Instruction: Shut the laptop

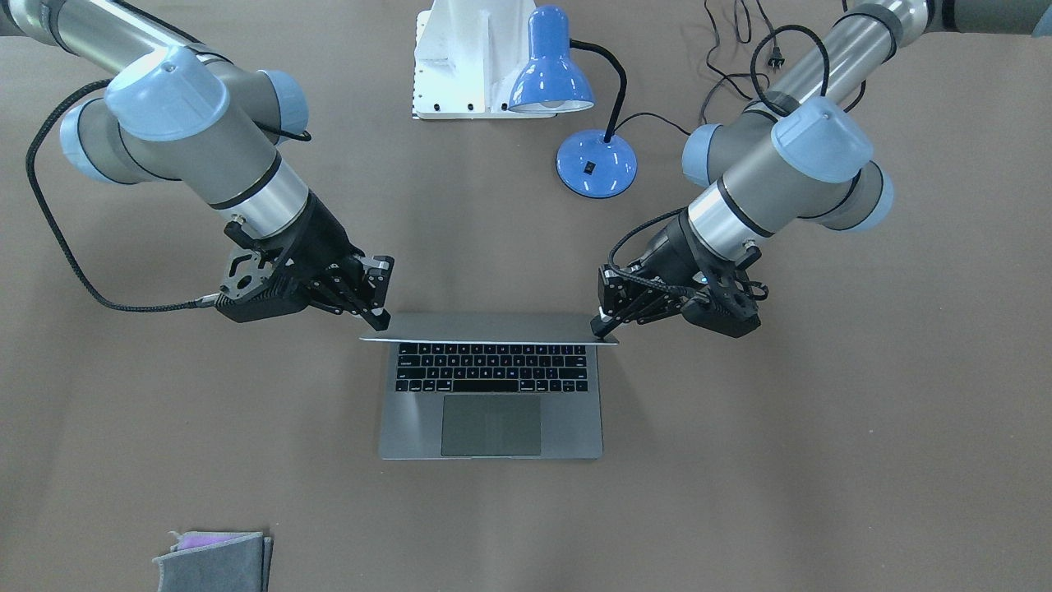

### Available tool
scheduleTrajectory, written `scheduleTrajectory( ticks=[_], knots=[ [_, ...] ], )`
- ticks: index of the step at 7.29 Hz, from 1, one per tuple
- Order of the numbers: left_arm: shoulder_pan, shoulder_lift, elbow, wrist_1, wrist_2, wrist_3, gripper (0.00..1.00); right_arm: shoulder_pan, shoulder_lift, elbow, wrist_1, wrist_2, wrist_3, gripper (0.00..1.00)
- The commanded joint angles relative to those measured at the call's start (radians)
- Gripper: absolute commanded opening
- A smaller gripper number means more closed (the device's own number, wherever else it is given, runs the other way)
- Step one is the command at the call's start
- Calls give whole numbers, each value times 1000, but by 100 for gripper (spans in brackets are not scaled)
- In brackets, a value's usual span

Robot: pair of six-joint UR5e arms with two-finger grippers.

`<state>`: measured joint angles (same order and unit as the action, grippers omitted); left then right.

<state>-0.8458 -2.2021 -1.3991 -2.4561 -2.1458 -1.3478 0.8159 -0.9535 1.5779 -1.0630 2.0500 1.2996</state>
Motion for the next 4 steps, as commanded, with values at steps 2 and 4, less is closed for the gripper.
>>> scheduleTrajectory(
  ticks=[2,4],
  knots=[
    [2,-121,203,-1,84,41,0,8,82,-171,35,-25,-26,0],
    [11,-194,351,2,147,90,0,6,143,-376,165,-68,-26,0]
  ],
)
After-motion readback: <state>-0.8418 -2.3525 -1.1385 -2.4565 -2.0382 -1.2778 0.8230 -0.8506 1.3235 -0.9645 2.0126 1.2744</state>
